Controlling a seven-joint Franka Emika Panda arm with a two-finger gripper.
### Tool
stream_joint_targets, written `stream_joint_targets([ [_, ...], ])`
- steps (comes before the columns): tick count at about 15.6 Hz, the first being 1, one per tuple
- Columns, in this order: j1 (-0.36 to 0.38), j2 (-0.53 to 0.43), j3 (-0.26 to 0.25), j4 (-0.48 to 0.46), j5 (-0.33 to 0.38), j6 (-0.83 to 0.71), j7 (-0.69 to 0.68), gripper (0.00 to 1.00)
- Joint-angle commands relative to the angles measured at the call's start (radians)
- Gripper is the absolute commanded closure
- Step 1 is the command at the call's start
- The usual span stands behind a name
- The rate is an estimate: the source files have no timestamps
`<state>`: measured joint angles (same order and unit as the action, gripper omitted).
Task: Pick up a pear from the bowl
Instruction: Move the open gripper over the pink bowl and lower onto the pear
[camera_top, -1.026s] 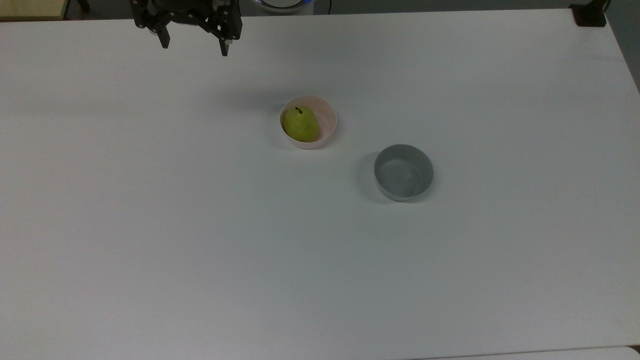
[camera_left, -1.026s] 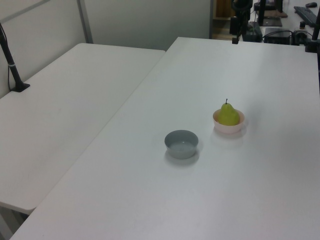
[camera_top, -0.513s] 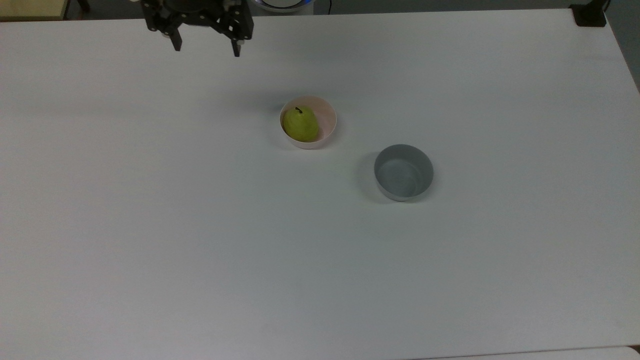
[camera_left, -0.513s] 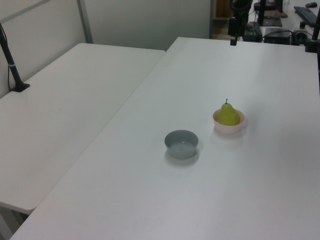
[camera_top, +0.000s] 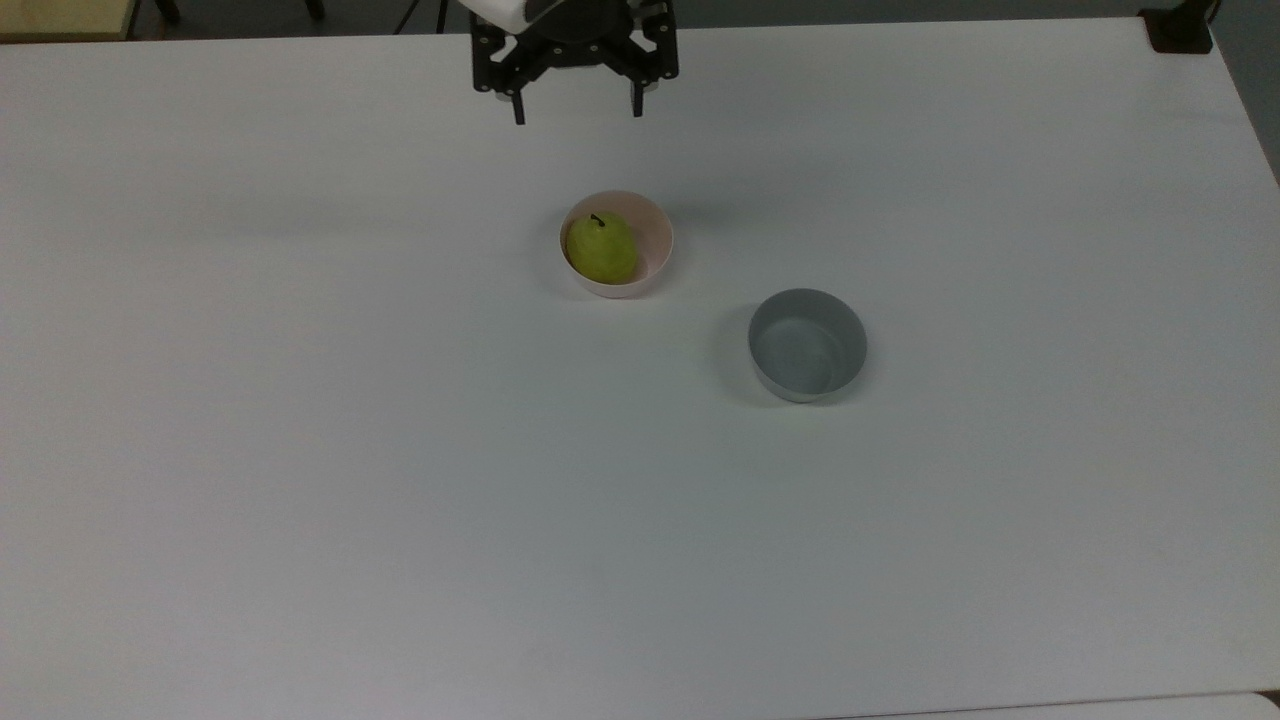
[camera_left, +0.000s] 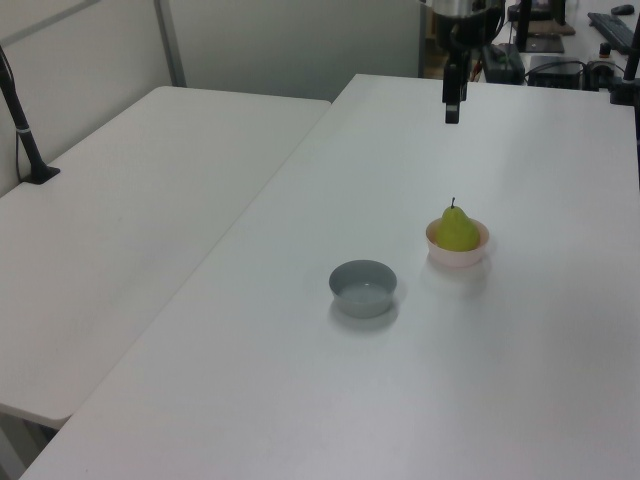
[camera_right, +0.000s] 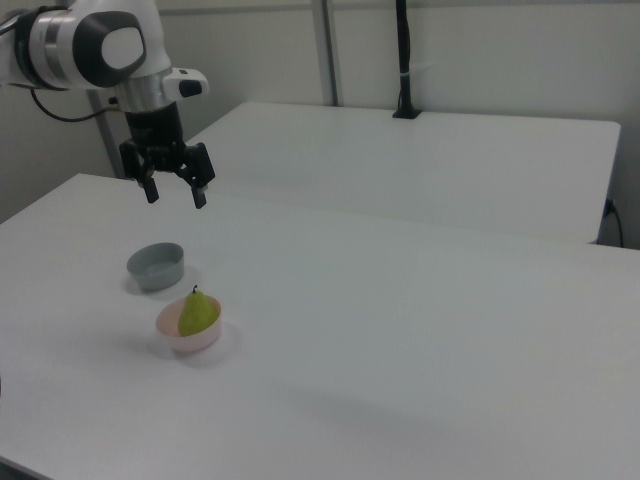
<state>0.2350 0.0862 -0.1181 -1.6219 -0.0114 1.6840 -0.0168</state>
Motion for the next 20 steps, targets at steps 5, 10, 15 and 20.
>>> stream_joint_targets([
  [5, 0.036, 0.079, -0.032, -0.024, -0.004, -0.012, -0.064, 0.0],
  [10, 0.046, 0.136, -0.028, -0.093, -0.062, -0.009, -0.095, 0.0],
  [15, 0.067, 0.19, -0.028, -0.13, -0.093, 0.031, -0.097, 0.0],
  [20, 0.092, 0.242, -0.028, -0.138, -0.096, 0.069, -0.094, 0.02],
])
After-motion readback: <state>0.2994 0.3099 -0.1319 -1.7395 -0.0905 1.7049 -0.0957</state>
